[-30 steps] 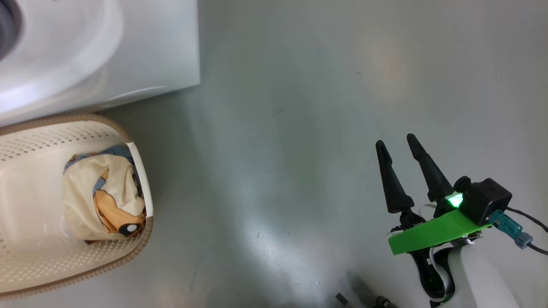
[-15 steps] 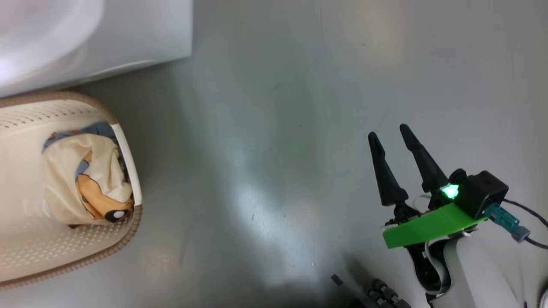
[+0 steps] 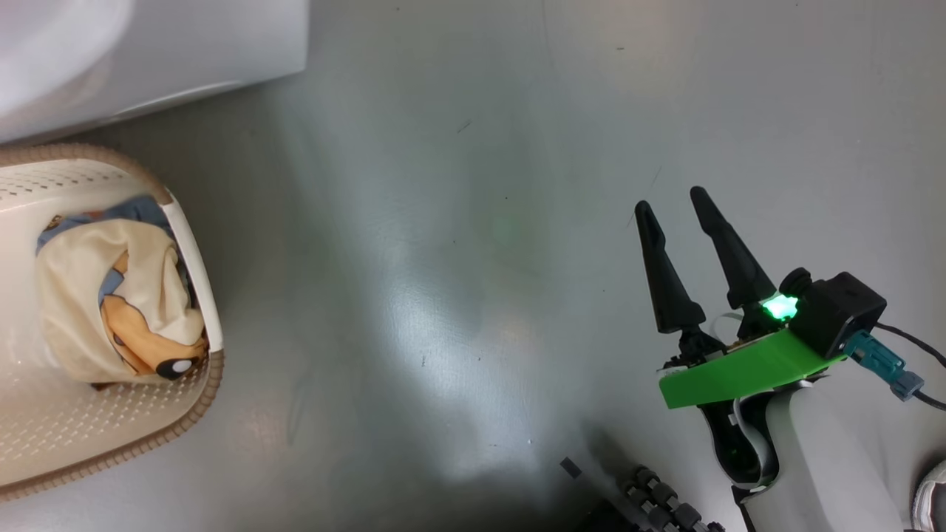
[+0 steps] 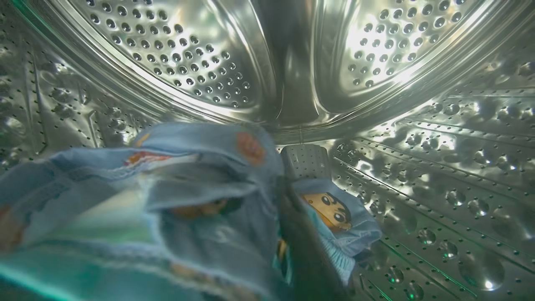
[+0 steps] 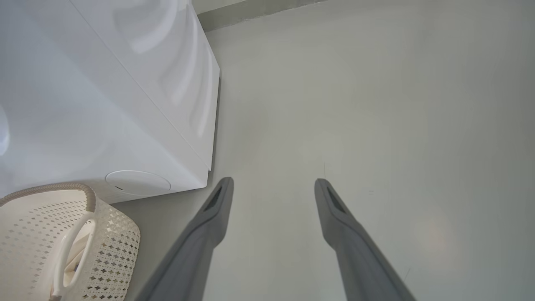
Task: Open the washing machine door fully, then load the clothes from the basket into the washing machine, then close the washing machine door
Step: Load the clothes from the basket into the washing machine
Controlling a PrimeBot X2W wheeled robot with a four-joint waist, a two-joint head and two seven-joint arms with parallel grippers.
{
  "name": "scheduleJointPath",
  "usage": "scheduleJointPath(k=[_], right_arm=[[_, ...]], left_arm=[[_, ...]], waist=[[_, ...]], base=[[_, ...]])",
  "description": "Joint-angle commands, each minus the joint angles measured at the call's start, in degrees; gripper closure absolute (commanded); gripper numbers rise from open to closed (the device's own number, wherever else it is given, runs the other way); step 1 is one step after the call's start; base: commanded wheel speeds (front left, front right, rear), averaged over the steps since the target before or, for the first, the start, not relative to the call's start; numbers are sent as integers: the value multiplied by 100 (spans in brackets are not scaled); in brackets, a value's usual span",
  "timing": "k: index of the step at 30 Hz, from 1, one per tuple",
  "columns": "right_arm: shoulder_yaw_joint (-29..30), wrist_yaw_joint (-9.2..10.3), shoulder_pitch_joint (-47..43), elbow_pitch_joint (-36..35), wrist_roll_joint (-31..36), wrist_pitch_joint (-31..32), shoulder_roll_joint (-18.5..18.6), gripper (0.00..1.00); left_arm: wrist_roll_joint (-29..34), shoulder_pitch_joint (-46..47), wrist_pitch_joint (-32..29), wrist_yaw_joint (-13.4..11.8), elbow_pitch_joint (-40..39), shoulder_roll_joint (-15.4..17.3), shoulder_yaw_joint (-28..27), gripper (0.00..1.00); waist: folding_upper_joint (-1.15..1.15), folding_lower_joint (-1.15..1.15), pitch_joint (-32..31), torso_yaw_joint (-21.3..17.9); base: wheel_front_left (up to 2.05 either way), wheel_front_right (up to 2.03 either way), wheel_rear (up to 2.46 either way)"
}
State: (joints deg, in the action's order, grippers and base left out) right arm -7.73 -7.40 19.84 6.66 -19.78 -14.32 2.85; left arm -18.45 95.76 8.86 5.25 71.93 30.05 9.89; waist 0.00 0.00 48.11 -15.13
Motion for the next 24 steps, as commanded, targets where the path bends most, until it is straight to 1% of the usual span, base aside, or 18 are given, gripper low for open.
scheduleJointPath(k=[1, 5, 13, 16, 20, 24], right_arm=[[-101, -9, -107, -94, -37, -68, 3, 0], [-69, -9, -97, -77, -27, -68, 3, 0], [-36, -9, -75, -44, 18, -68, 3, 0], [9, -9, -97, -16, 69, -68, 3, 0], [48, -9, -126, 1, 126, -68, 3, 0], [72, -9, -162, 35, 181, -68, 3, 0]], left_arm=[[3, 133, 22, -12, -72, 302, 26, 0], [-7, 151, 27, 7, -2, 300, 72, 0], [-250, -72, 33, 88, 110, 207, -1, 0], [-435, -257, 63, 130, 135, 145, -107, 0], [-503, -549, 123, 185, 150, 94, -51, 0], [-654, -871, 107, 217, 148, -25, 8, 0]], waist=[[0, 0, -13, -4], [0, 0, -56, 6], [0, 0, -328, 115], [0, 0, -493, 178], [0, 0, -720, 278], [0, 0, -957, 392]], base=[[0, 0, 0], [0, 0, 0], [0, 0, 0], [0, 0, 0], [0, 0, 0], [0, 0, 0]])
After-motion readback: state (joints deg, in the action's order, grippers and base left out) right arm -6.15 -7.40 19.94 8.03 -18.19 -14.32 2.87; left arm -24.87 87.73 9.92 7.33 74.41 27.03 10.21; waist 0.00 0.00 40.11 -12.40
